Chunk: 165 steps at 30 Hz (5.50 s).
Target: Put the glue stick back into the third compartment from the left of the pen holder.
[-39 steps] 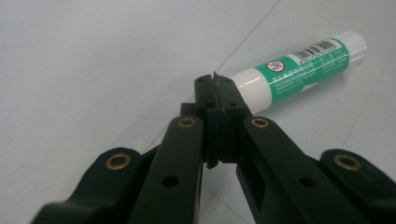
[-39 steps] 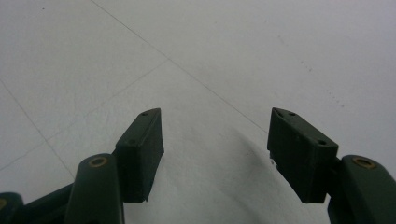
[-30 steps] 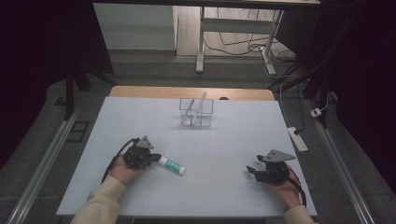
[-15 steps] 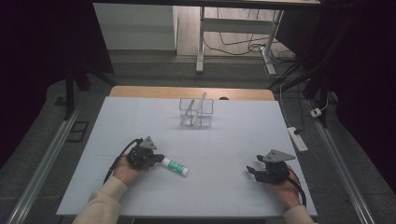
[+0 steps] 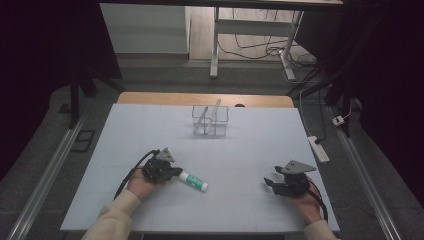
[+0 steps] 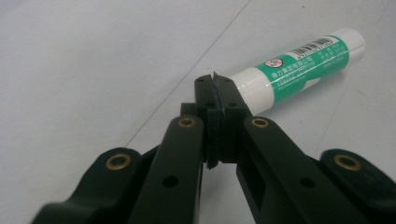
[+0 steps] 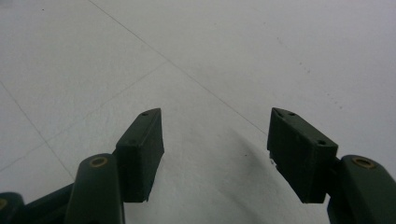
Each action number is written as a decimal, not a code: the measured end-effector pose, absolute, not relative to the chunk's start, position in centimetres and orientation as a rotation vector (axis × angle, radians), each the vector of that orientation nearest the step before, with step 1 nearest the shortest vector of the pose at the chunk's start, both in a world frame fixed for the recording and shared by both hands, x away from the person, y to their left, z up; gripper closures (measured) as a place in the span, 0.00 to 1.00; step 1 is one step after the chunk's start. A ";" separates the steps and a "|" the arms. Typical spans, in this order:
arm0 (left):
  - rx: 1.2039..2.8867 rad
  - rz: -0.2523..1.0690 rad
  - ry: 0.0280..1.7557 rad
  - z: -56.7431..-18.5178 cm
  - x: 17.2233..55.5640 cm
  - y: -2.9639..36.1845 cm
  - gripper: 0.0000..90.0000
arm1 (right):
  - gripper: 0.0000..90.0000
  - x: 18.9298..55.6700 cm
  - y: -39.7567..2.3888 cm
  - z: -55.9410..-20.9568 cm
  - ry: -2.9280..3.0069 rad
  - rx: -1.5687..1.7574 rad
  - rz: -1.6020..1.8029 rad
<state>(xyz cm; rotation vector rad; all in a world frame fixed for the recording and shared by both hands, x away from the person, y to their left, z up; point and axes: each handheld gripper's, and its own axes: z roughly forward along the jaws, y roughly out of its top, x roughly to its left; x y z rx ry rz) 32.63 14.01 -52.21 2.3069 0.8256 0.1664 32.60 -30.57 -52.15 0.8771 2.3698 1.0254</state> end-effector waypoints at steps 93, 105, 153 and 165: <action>2.106 0.385 0.984 -51.7 27.0 21.0 0.39 | 0.40 31.8 -24.1 -49.4 2.560 0.685 1.171; 2.112 0.382 0.975 -51.7 27.2 20.8 0.39 | 0.40 32.1 -20.6 -48.8 2.637 0.650 1.203; 2.130 0.385 0.965 -51.7 27.3 20.4 0.38 | 0.34 33.1 -8.9 -49.7 2.880 0.455 0.940; 2.135 0.381 0.966 -51.7 27.3 20.5 0.37 | 0.46 33.2 -7.9 -50.9 2.915 0.448 0.824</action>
